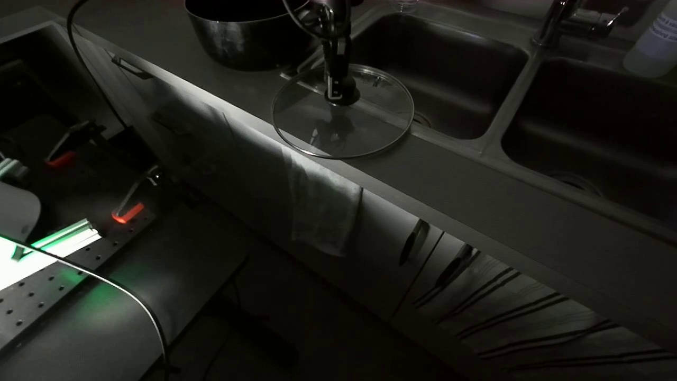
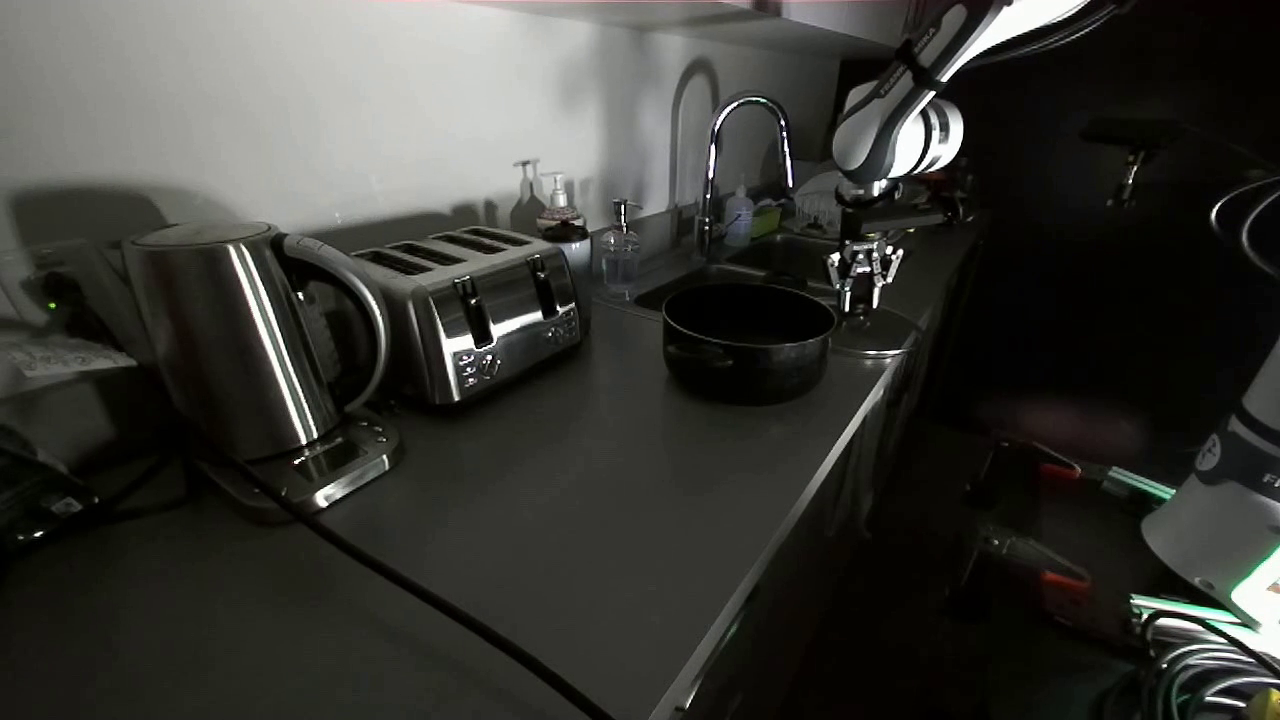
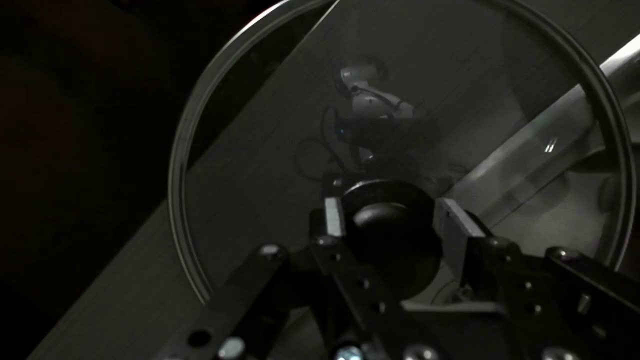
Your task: Remove the glass lid from the black pot.
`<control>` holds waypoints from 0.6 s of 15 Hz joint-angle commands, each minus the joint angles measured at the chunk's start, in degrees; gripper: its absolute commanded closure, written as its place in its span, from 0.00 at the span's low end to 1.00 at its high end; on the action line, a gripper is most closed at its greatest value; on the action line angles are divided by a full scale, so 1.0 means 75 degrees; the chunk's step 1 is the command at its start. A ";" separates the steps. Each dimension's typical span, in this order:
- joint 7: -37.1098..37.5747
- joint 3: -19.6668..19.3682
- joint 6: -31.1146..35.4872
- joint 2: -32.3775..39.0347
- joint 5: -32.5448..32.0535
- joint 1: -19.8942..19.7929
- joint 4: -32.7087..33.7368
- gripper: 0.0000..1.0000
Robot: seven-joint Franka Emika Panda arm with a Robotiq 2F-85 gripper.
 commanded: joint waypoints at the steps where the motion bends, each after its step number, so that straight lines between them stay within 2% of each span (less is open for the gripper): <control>1: 0.0088 -0.0085 0.0116 0.0033 -0.0078 0.0111 0.0084 0.38; 2: 0.0081 -0.0085 0.0124 0.0031 -0.0084 0.0115 0.0079 0.26; 5: 0.0063 -0.0080 0.0148 0.0023 -0.0090 0.0123 0.0087 0.05; 7: 0.0055 -0.0079 0.0173 0.0009 -0.0090 0.0128 0.0077 0.00; 9: 0.0035 -0.0076 0.0210 -0.0025 -0.0082 0.0129 0.0048 0.00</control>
